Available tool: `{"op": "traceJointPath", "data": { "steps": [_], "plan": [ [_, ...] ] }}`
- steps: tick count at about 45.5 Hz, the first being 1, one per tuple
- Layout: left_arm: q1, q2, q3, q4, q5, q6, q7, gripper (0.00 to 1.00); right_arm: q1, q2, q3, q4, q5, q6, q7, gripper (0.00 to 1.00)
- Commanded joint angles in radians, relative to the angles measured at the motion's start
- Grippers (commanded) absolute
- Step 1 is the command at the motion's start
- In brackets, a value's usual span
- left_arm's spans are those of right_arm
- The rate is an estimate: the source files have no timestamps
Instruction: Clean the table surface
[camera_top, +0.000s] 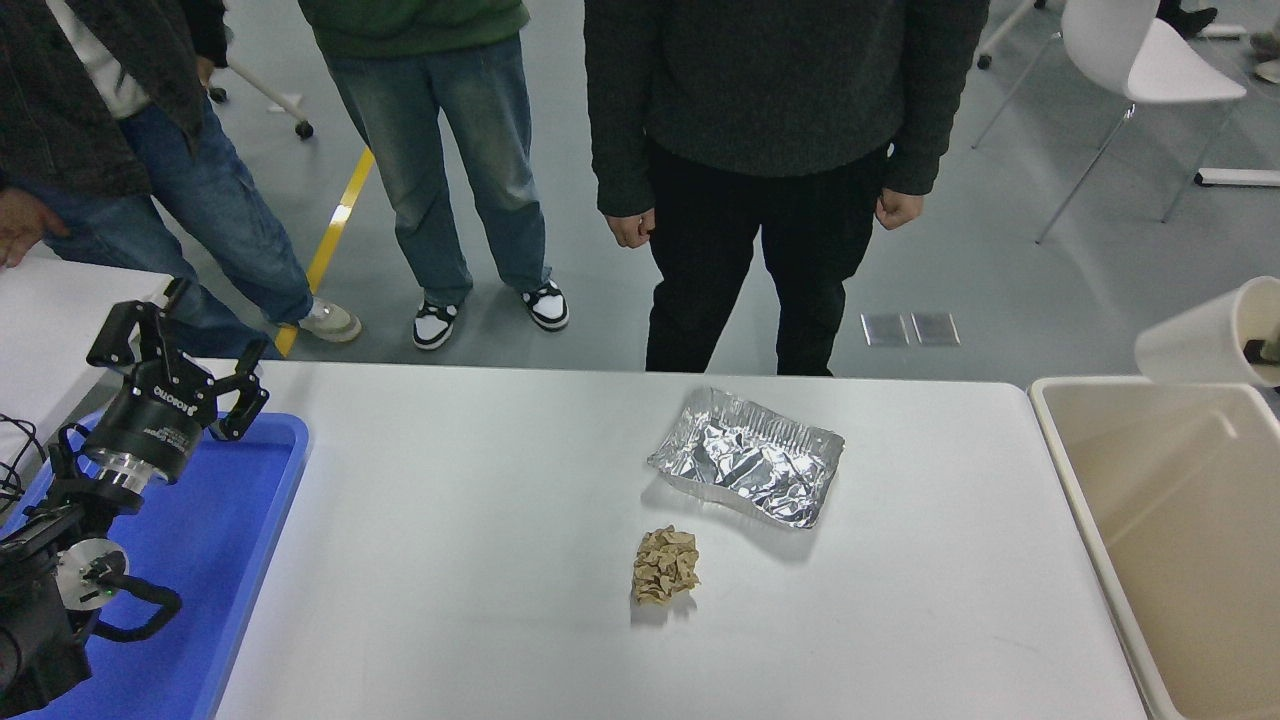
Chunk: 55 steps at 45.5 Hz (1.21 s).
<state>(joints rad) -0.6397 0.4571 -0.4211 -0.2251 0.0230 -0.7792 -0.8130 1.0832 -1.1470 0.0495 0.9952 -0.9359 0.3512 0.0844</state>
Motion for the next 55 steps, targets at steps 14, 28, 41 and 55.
{"op": "traceJointPath", "data": {
  "steps": [14, 28, 41, 55],
  "plan": [
    [0.0, 0.0, -0.001, 0.0, 0.0, 0.0, 0.0, 1.0, -0.272, 0.351, 0.0, -0.475, 0.192, -0.342, 0.0, 0.0],
    [0.0, 0.0, 0.001, 0.0, 0.0, 0.0, 0.0, 1.0, -0.327, 0.495, 0.001, -0.635, 0.293, -0.472, -0.002, 0.0],
    [0.0, 0.0, 0.001, 0.0, 0.0, 0.0, 0.0, 1.0, -0.339, 0.661, 0.001, -0.862, 0.416, -0.52, 0.0, 0.0],
    [0.0, 0.0, -0.001, 0.0, 0.0, 0.0, 0.0, 1.0, -0.358, 0.724, 0.016, -0.915, 0.47, -0.531, -0.002, 0.0]
  ]
}}
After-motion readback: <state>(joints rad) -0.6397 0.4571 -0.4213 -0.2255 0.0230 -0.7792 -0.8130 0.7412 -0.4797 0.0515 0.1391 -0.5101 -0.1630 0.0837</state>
